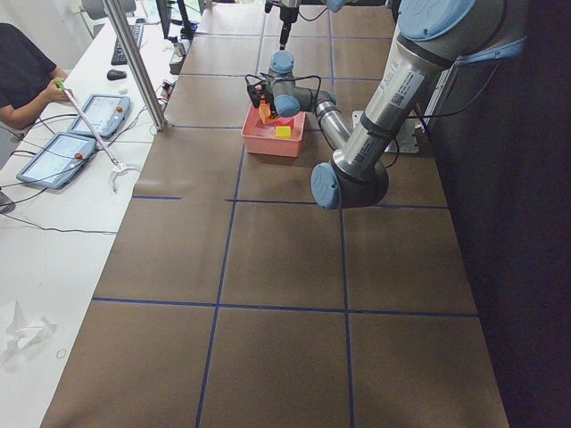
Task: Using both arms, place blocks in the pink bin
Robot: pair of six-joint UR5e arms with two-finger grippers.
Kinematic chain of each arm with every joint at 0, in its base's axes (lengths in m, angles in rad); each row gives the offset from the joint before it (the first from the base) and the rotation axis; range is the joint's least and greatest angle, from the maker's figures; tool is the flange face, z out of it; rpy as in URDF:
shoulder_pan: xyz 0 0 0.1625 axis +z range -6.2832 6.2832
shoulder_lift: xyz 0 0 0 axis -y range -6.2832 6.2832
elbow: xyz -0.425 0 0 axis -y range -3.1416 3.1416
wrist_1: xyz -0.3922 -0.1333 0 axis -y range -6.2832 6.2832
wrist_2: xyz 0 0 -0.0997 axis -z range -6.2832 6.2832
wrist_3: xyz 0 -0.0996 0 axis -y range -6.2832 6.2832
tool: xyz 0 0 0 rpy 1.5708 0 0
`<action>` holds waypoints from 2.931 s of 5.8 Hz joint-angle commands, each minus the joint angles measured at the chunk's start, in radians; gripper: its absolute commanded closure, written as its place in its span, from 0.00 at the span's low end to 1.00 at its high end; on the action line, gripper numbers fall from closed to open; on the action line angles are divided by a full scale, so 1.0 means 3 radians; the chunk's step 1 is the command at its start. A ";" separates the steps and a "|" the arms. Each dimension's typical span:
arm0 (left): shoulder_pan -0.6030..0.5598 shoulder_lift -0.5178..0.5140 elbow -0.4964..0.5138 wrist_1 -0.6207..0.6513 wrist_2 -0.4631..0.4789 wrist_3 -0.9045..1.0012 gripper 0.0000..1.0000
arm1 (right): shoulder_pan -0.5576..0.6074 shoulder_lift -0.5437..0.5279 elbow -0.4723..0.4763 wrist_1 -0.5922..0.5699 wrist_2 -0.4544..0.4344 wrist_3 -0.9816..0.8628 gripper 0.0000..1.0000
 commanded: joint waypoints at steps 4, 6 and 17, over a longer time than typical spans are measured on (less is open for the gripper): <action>-0.0006 -0.0005 -0.0119 0.0021 0.0157 0.0245 0.00 | -0.0003 -0.0001 -0.0043 0.0018 -0.0012 -0.0007 0.00; -0.0108 0.0498 -0.0812 0.0027 0.0137 0.0280 0.00 | 0.0017 -0.0219 0.0212 -0.0007 0.0009 -0.0007 0.00; -0.3001 0.3068 -0.0577 0.0128 -0.1423 0.5893 0.00 | 0.2603 -0.1851 -0.0655 -0.0007 0.1451 -0.4207 0.00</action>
